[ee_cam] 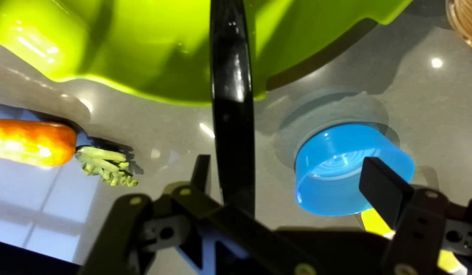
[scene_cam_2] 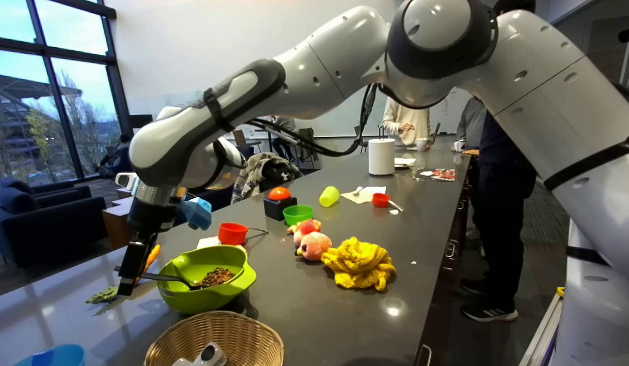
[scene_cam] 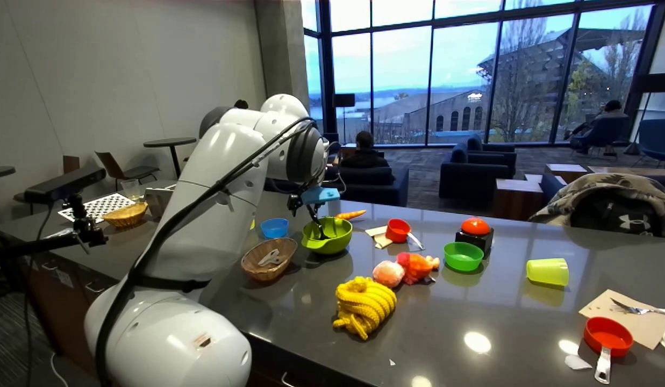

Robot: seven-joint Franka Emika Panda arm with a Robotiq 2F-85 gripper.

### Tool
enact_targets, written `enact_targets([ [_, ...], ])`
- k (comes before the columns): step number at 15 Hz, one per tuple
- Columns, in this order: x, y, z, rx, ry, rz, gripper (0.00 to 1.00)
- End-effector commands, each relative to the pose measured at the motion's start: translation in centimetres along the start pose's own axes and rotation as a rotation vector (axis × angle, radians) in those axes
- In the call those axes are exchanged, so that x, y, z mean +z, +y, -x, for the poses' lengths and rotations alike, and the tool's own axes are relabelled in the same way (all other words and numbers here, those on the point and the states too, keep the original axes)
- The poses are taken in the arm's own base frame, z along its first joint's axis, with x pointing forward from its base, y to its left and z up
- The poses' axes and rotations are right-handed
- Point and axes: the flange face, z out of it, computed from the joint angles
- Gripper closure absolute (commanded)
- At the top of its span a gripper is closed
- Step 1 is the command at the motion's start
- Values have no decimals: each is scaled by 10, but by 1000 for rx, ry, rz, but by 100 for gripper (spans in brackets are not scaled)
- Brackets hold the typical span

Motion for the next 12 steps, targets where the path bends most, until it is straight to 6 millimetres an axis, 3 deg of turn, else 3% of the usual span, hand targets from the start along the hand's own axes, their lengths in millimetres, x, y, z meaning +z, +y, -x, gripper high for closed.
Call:
enact_targets([
  [1,2,0,-10,-8,-8,-9,0],
  [7,2,1,-20,-10,1,-17,0],
  [8,1,3,-20,-10,0,-19,10],
  [9,1,4,-19,-6,2,-22,26],
  [12,2,9,-17,6,4,-20,47],
])
